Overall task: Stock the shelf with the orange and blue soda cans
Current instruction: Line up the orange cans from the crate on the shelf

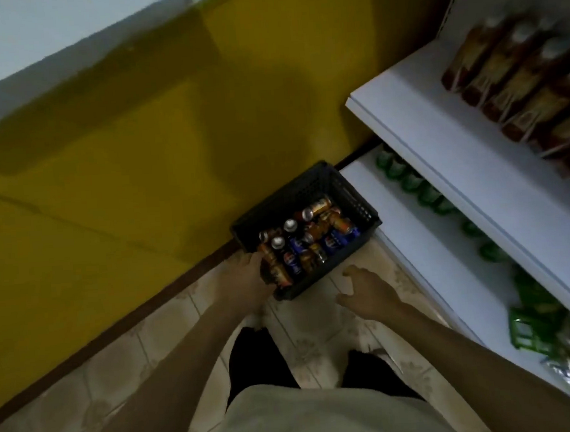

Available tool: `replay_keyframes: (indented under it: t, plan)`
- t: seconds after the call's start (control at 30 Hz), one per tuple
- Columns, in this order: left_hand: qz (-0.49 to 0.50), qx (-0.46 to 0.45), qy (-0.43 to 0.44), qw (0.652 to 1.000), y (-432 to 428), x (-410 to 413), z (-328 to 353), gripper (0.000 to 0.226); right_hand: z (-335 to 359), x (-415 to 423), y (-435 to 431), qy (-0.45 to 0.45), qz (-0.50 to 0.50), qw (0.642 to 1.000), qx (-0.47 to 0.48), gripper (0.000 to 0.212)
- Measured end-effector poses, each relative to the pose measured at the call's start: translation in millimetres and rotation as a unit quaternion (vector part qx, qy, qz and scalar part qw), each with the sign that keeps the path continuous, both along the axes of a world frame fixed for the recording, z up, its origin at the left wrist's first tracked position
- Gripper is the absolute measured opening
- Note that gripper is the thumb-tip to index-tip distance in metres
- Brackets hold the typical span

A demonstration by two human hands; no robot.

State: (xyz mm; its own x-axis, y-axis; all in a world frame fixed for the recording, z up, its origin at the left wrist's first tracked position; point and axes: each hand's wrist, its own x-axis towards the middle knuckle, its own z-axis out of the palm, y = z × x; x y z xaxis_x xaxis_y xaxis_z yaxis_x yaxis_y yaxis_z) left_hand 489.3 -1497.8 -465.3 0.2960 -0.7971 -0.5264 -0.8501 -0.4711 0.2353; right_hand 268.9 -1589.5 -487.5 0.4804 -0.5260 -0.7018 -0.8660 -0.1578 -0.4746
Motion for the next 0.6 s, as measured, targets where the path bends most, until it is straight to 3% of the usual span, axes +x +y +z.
replay_keyframes:
  t: [0.07,0.17,0.3,0.37,0.43,0.47,0.53,0.6]
  plan:
    - [-0.002,0.034,0.054,0.998,-1,21,-16,0.064,-17,22,5,0.003,-0.017,0.998,0.053,0.058]
    - [-0.005,0.091,0.14,0.986,-15,55,-53,0.062,-54,68,9,-0.011,-0.13,0.985,0.117,0.051]
    - [-0.079,0.171,0.22,0.957,-43,95,-129,0.05,-121,142,7,-0.023,-0.386,0.905,0.178,0.039]
    - [-0.091,0.202,0.238,0.946,-56,115,-176,0.047,-168,169,11,0.015,-0.405,0.902,0.146,0.028]
    - [-0.115,0.221,0.239,0.939,-73,134,-233,0.038,-225,200,11,-0.019,-0.495,0.846,0.198,0.019]
    - [-0.124,0.225,0.238,0.937,-81,141,-262,0.033,-253,214,12,-0.026,-0.502,0.837,0.216,0.016]
    - [-0.127,0.22,0.222,0.941,-91,147,-316,0.027,-305,236,16,-0.022,-0.512,0.828,0.227,0.015]
    - [-0.134,0.187,0.202,0.952,-103,147,-372,0.028,-361,248,15,-0.009,-0.565,0.798,0.21,0.021]
